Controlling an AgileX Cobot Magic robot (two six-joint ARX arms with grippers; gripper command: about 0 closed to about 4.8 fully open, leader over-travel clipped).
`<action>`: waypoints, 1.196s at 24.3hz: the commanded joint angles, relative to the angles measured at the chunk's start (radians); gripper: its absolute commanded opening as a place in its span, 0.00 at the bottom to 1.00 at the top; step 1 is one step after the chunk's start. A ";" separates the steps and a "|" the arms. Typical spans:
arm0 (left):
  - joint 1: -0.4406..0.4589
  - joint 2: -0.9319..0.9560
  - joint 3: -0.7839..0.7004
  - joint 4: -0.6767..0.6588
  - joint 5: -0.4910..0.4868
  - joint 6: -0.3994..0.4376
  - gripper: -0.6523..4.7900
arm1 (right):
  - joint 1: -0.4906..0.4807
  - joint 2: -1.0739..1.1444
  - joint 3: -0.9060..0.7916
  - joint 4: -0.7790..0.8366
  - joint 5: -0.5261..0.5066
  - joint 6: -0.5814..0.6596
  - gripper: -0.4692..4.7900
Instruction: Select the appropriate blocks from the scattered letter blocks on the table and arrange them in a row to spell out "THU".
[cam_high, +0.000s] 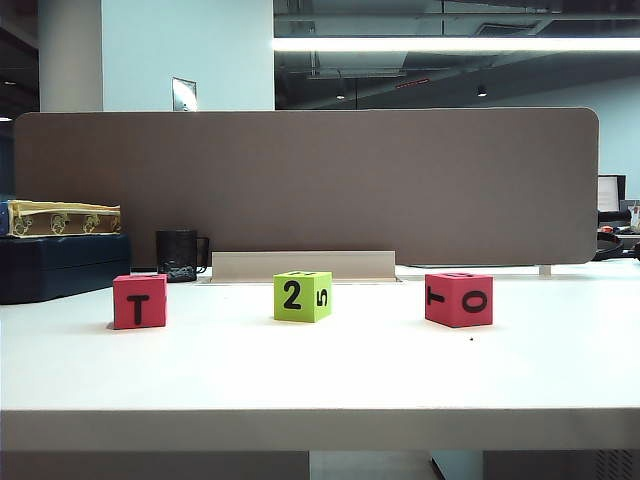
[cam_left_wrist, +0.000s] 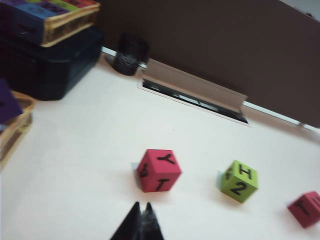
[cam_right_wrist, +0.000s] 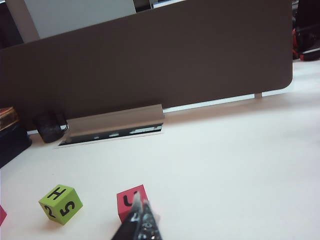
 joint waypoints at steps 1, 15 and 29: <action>0.000 0.133 0.101 0.013 0.049 0.002 0.12 | 0.001 0.145 0.115 -0.002 -0.021 0.001 0.08; 0.000 0.850 0.639 -0.143 0.226 0.159 0.11 | 0.108 0.931 0.773 -0.317 -0.111 -0.134 0.08; -0.132 1.273 0.964 -0.340 0.228 0.298 0.11 | 0.344 1.100 0.968 -0.513 -0.238 -0.159 0.08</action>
